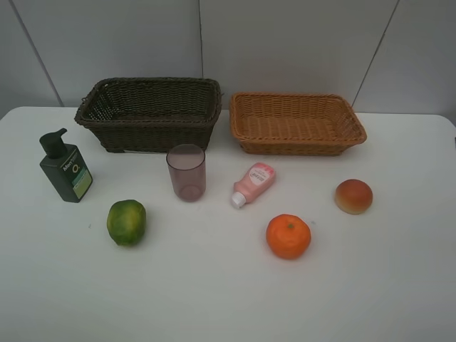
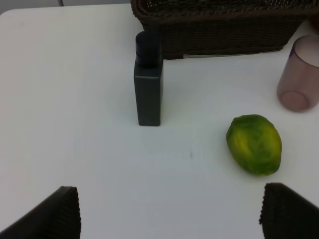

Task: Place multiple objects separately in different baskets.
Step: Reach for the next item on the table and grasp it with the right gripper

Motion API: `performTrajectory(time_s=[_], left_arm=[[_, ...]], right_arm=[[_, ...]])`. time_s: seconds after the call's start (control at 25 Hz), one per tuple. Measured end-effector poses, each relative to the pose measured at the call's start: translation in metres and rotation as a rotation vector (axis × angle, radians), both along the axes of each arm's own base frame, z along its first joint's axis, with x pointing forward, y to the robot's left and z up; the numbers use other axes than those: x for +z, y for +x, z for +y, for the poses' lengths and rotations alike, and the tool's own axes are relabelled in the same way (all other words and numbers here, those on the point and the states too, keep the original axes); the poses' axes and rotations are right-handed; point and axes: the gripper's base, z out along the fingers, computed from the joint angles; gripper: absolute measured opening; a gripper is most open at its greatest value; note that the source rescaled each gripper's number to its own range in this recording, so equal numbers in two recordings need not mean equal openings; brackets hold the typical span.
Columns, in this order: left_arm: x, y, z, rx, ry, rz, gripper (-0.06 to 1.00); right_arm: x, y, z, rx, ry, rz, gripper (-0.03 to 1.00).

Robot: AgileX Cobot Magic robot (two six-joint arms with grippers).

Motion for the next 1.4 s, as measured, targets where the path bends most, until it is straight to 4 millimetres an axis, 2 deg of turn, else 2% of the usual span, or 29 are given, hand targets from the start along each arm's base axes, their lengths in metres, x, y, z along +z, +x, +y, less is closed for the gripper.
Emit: performTrajectory(time_s=[0.12,0.16,0.28,0.44,0.8,0.96,1.12,1.4], left_arm=[[0.0,0.0,0.0,0.0,0.0,0.0,0.94],[0.0,0.0,0.0,0.0,0.0,0.0,0.94],[0.0,0.0,0.0,0.0,0.0,0.0,0.94],[0.0,0.0,0.0,0.0,0.0,0.0,0.94],[0.0,0.0,0.0,0.0,0.0,0.0,0.94],[0.0,0.0,0.0,0.0,0.0,0.0,0.94],[0.0,0.0,0.0,0.0,0.0,0.0,0.94],[0.0,0.0,0.0,0.0,0.0,0.0,0.94]], right_arm=[[-0.019,0.029,0.01,0.013,0.052,0.112,0.92],[-0.027,0.038,0.015,0.026,0.069,0.149,0.96],[-0.05,0.057,0.036,0.087,0.098,0.236,0.99],[-0.077,0.074,0.067,0.148,0.152,0.31,1.0],[-0.121,0.079,0.118,0.251,0.171,0.441,1.0],[-0.136,0.08,0.133,0.197,0.194,0.476,1.0],[-0.142,0.09,0.145,0.126,0.22,0.497,1.0],[-0.162,0.1,0.164,0.059,0.176,0.535,1.0]])
